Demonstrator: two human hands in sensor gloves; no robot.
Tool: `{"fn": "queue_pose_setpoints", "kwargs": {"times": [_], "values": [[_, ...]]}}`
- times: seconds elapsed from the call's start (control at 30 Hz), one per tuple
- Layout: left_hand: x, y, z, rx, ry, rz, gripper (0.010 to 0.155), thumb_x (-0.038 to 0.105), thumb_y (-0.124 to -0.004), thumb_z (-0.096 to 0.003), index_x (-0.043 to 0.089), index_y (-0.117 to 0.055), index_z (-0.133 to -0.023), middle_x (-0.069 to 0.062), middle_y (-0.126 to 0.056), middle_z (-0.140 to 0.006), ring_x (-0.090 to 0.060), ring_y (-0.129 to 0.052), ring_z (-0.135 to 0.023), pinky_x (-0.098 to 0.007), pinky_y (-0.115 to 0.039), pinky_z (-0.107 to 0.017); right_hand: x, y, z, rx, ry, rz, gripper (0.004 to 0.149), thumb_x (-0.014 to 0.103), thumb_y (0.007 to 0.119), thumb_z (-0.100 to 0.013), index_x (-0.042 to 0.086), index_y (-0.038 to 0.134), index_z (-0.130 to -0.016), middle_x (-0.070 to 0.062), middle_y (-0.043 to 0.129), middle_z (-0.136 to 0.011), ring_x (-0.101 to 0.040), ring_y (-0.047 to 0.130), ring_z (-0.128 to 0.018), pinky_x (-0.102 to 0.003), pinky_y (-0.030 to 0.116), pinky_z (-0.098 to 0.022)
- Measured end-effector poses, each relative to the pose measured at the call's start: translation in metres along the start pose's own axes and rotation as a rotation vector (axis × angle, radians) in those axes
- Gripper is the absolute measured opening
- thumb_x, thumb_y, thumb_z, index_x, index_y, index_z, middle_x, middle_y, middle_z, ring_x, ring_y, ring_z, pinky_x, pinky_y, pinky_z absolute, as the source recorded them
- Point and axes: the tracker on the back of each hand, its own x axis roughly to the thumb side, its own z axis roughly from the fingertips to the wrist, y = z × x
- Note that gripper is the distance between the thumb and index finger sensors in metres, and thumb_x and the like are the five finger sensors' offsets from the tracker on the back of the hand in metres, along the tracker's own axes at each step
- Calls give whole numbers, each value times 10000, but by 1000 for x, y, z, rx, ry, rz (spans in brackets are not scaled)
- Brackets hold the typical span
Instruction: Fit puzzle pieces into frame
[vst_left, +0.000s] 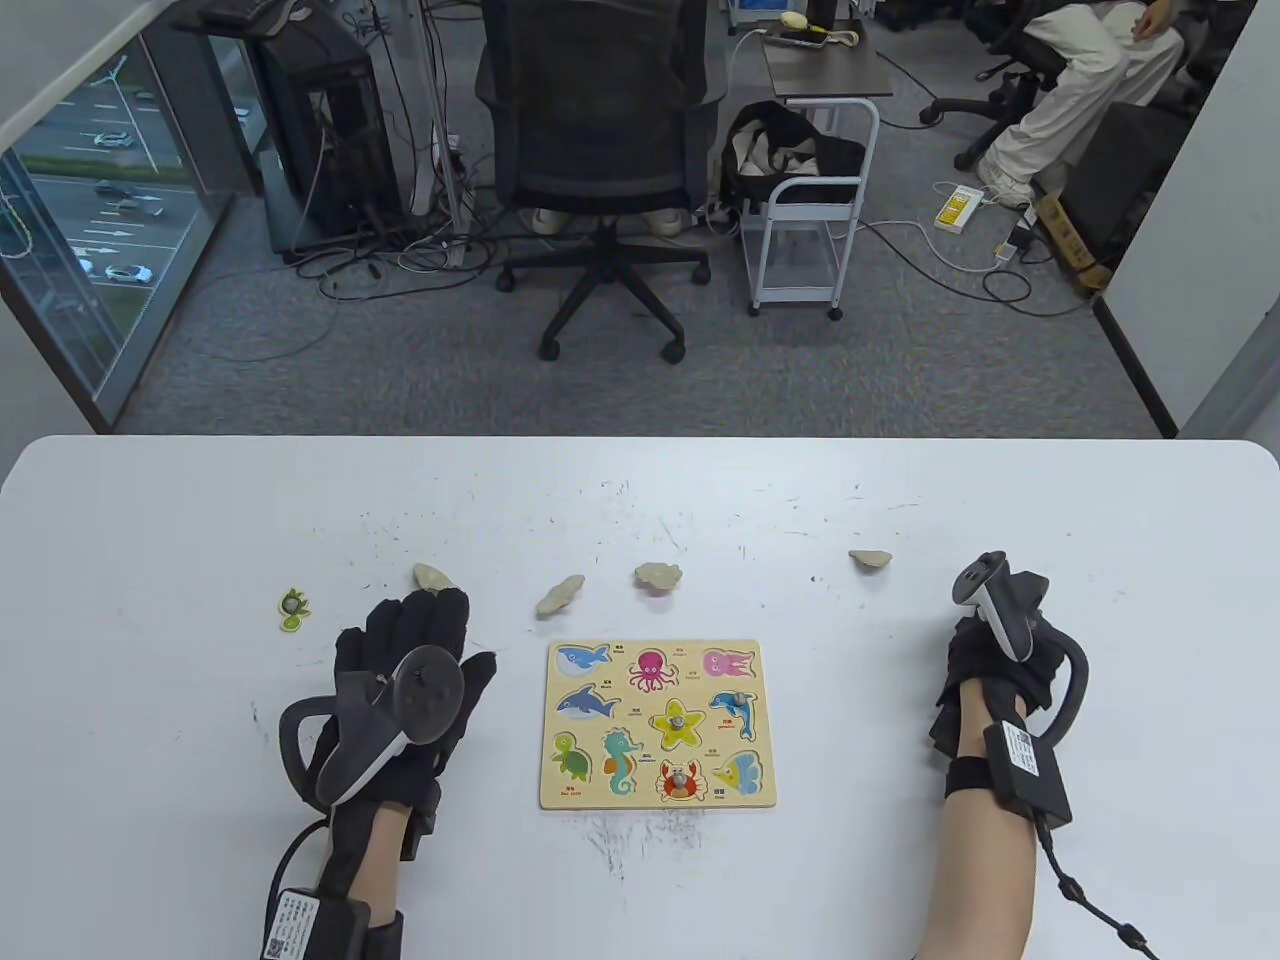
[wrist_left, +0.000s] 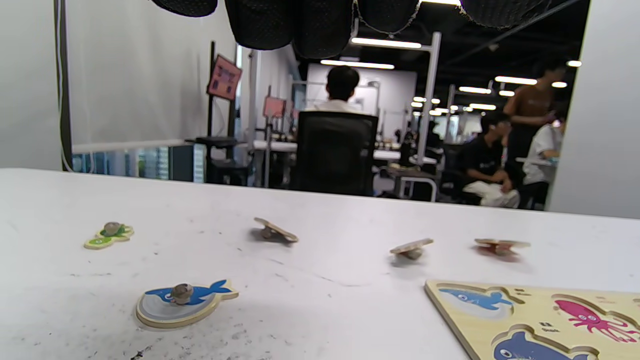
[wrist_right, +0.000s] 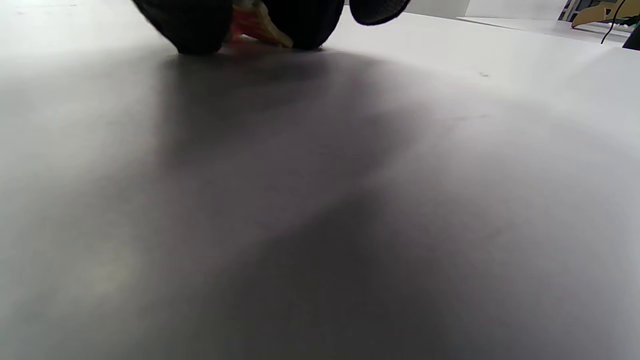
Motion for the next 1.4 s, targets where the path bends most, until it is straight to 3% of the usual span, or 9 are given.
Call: {"fn": "queue_pose_setpoints", "kwargs": {"times": [0.3, 0.5, 0.67, 0.9, 1.2, 1.4], "values": [[-1, 0, 0, 3, 1, 1, 731, 670, -617, -519, 375, -487, -1176, -17, -619, -1260, -344, -593, -1158, -609, -513, -834, -11, -5, 0, -26, -21, -116, 469, 362, 774, -542, 393, 650, -993, 105, 779, -1011, -153, 843, -890, -436, 649, -761], [0, -1, 0, -1, -9, 10, 730, 670, -616, -519, 376, -488, -1175, -17, -618, -1260, -341, -591, -1160, -608, -513, -835, -9, -19, 24, -60, -177, -143, 458, 347, 773, -540, 365, 676, -988, 82, 804, -998, -169, 867, -878, -449, 670, -737], [4, 3, 3, 20, -31, 30, 732, 671, -615, -520, 378, -480, -1176, -15, -617, -1261, -337, -592, -1161, -606, -516, -836, 2, -40, 73, -119, -397, -169, 462, 349, 778, -537, 361, 682, -989, 80, 812, -995, -166, 878, -870, -447, 682, -728], [9, 8, 7, 46, -73, 101, 729, 671, -616, -519, 380, -484, -1174, -6, -626, -1255, -331, -607, -1156, -598, -533, -835, 13, -70, 165, -165, -683, -240, 463, 353, 795, -529, 346, 705, -983, 70, 848, -967, -166, 915, -829, -445, 716, -701], [28, 8, 11, 7, -209, 314, 725, 654, -662, -520, 364, -506, -1165, 2, -661, -1234, -314, -654, -1133, -533, -547, -847, 21, -75, 261, -77, -1033, -357, 462, 364, 824, -512, 328, 744, -965, 54, 891, -927, -169, 951, -778, -444, 744, -670], [45, 7, 16, -81, -342, 502, 723, 645, -691, -519, 346, -526, -1156, 19, -694, -1211, -297, -698, -1111, -516, -585, -838, 27, -72, 298, -61, -1184, -375, 458, 372, 847, -499, 319, 770, -947, 50, 912, -901, -170, 967, -748, -446, 759, -648]]}}
